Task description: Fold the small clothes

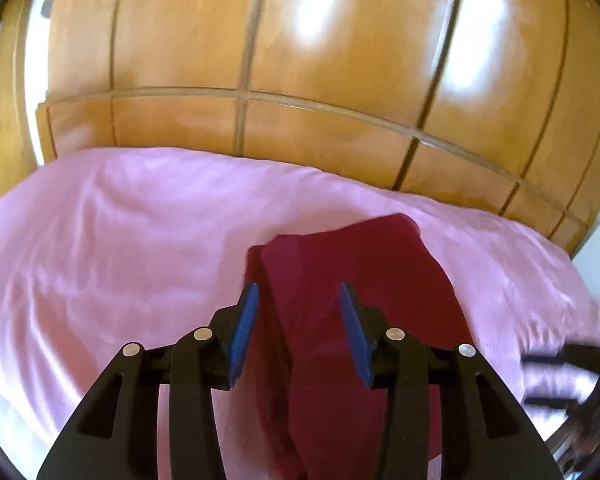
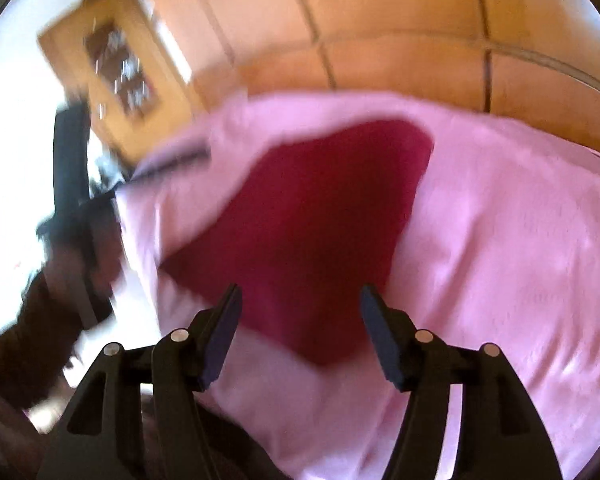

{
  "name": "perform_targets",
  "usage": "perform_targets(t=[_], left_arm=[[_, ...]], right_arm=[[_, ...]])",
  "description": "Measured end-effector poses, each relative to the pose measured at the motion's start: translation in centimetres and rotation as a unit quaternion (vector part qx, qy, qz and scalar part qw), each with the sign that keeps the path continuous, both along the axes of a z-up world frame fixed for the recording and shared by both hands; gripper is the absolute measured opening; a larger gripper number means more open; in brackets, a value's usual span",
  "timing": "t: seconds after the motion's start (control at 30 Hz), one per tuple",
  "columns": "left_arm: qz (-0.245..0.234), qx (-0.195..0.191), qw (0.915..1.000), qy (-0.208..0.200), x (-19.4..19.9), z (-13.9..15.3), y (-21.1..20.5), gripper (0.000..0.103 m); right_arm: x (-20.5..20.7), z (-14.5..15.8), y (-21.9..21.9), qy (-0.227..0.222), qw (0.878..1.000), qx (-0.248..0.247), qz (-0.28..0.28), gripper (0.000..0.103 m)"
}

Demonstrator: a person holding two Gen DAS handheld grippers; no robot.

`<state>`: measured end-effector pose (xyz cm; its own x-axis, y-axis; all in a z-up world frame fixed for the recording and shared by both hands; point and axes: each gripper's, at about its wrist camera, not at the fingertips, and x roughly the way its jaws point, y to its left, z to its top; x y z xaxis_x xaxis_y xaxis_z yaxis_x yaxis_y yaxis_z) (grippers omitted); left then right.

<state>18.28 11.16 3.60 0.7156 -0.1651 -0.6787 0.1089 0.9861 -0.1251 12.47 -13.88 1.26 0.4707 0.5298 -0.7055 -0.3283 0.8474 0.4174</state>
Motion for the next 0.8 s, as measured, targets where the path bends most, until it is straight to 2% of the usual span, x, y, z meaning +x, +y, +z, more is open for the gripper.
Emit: perform_targets(t=[0.13,0.23,0.37,0.43,0.53,0.63,0.8], left_arm=[[-0.003,0.002,0.9994,0.035,0.8,-2.6,-1.3,0.041],[0.001,0.016,0.9992,0.037,0.4,-3.5,-1.9,0.041],[-0.003,0.038,0.9985,0.039,0.4,-4.6,-2.8,0.041],[-0.004,0.051,0.9979,0.039,0.1,-5.0,-3.0,0.041],[-0.007,0.052,0.9975,0.048,0.3,-5.9,-3.0,0.041],[-0.010,0.053,0.9972,0.051,0.1,-6.5,-3.0,0.041],[-0.008,0.052,0.9973,0.051,-0.3,-6.8,-3.0,0.041]], right_arm=[[4.5,-0.3,0.6,0.002,0.998,0.023,-0.056,0.064],[8.2,-2.0,1.9,0.016,0.996,0.028,-0.080,0.064],[10.9,-3.3,2.6,0.028,0.995,0.014,-0.099,0.064],[11.4,-4.0,2.7,0.025,0.994,-0.002,-0.105,0.064],[12.1,-5.3,2.5,0.037,0.993,-0.011,-0.113,0.063],[12.0,-6.4,3.0,0.035,0.993,-0.039,-0.101,0.063],[11.1,-7.5,2.9,0.008,0.994,-0.047,-0.102,0.063]])
